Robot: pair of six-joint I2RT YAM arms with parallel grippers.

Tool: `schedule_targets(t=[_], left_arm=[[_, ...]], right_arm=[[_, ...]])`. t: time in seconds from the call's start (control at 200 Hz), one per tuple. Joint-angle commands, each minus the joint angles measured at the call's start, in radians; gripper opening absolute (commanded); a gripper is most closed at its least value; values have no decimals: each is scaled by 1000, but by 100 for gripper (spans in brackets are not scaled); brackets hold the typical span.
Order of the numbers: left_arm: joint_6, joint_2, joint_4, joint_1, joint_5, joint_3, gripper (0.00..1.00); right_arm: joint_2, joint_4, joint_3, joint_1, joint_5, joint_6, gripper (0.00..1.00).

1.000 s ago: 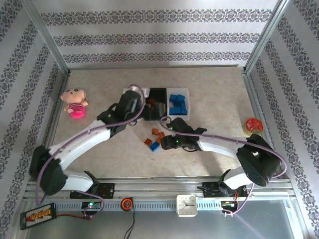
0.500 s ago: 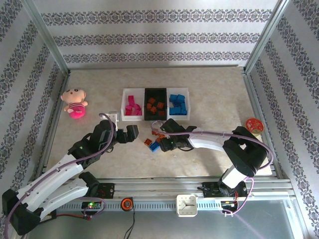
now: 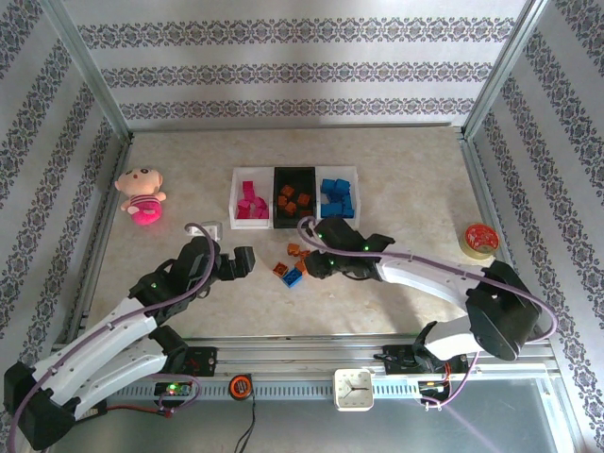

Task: Sort the legos into containers by color
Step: Pick up the lego from the bottom-center of the table, then place the lego in the container.

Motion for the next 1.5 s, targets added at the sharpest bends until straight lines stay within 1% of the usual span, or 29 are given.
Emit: schedule_targets(t=[0.0, 0.115, 0.225, 0.36, 0.505, 0.57, 0.68, 0.824, 0.899, 1.004, 1.104, 1.134, 1.174, 1.239, 1.334, 1.429, 1.494], left_arm=[[-36, -58, -72, 11, -41, -34, 100], [-57, -120, -101, 11, -36, -64, 100], [-69, -155, -114, 11, -8, -82, 100], [-79, -160, -117, 10, 19, -96, 100], [-76, -160, -119, 10, 43, -103, 100], [-73, -160, -123, 11, 50, -105, 100], [-69, -162, -128, 11, 60, -109, 100], [-68, -163, -123, 11, 75, -117, 100], [-66, -161, -114, 11, 86, -121, 100], [-60, -152, -93, 11, 103, -119, 100], [-44, -116, -54, 11, 136, -110, 100], [-36, -97, -39, 11, 149, -105, 99], [-24, -63, -20, 10, 168, -93, 96], [-3, 5, 18, 11, 205, -72, 89], [22, 136, 96, 10, 269, -42, 80], [48, 268, 173, 6, 333, -7, 80], [64, 360, 214, -2, 353, 22, 80]], right_arm=[[33, 8, 149, 10, -53, -7, 23], [180, 35, 341, 10, -67, -7, 23], [357, 47, 533, 6, -31, 8, 23], [560, 46, 759, -10, 9, 59, 23], [731, 4, 960, -24, 69, 102, 25], [800, -21, 1037, -30, 74, 119, 26], [875, -43, 1123, -34, 93, 145, 34], [908, -42, 1180, -42, 76, 154, 54], [885, -30, 1175, -42, 65, 140, 60], [822, -17, 1124, -42, 69, 125, 62], [710, 39, 984, -44, 67, 124, 63], [667, 62, 931, -45, 65, 124, 63], [613, 85, 857, -49, 62, 125, 63], [529, 115, 736, -54, 67, 125, 63], [410, 150, 559, -72, 68, 134, 63], [301, 172, 410, -98, 65, 151, 63], [232, 183, 315, -119, 66, 161, 63]])
